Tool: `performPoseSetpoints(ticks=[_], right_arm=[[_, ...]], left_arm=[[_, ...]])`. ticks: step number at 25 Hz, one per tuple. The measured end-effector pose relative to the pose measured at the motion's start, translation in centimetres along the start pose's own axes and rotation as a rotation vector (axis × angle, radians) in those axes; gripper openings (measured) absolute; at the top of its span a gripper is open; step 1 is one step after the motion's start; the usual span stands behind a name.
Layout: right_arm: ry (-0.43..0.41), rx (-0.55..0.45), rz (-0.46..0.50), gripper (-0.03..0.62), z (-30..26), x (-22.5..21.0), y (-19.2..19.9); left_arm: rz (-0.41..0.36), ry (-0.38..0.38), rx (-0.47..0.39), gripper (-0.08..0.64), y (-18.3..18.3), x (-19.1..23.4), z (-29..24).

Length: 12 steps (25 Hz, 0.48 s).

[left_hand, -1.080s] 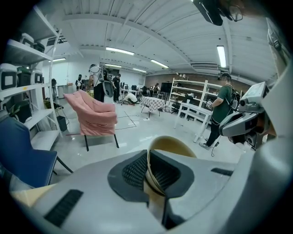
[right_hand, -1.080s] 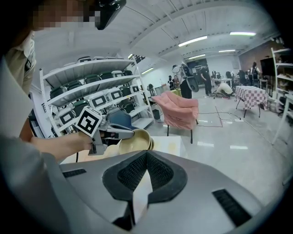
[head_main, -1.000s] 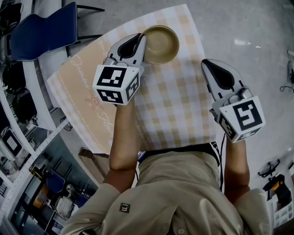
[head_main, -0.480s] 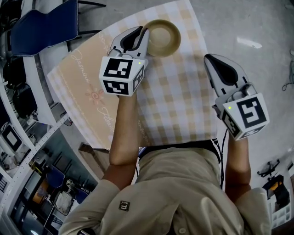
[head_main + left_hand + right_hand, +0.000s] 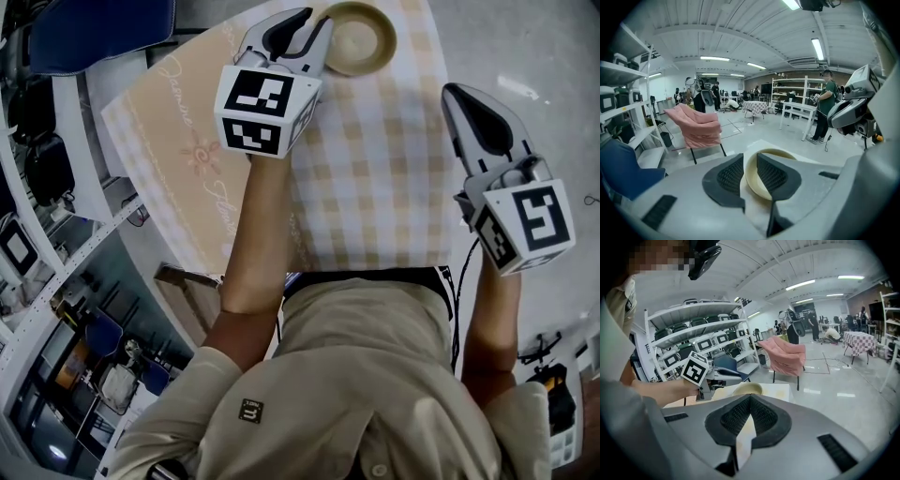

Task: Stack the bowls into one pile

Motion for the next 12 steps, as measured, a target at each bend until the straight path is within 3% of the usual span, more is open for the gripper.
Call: performPoseSetpoints(ticks=[12], right_arm=[[-0.035, -0.033, 0.077, 0.003, 1.7, 5.1, -2.8]], left_arm=[[-0.020, -0.058, -0.073, 0.069, -2.3, 0.7, 7.9]])
Point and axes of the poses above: the fingertips, and each gripper's own axes: z backward along the fingers, x to its left, y out of its underside, the point moved 4 cm from there along z, backward along the fingers
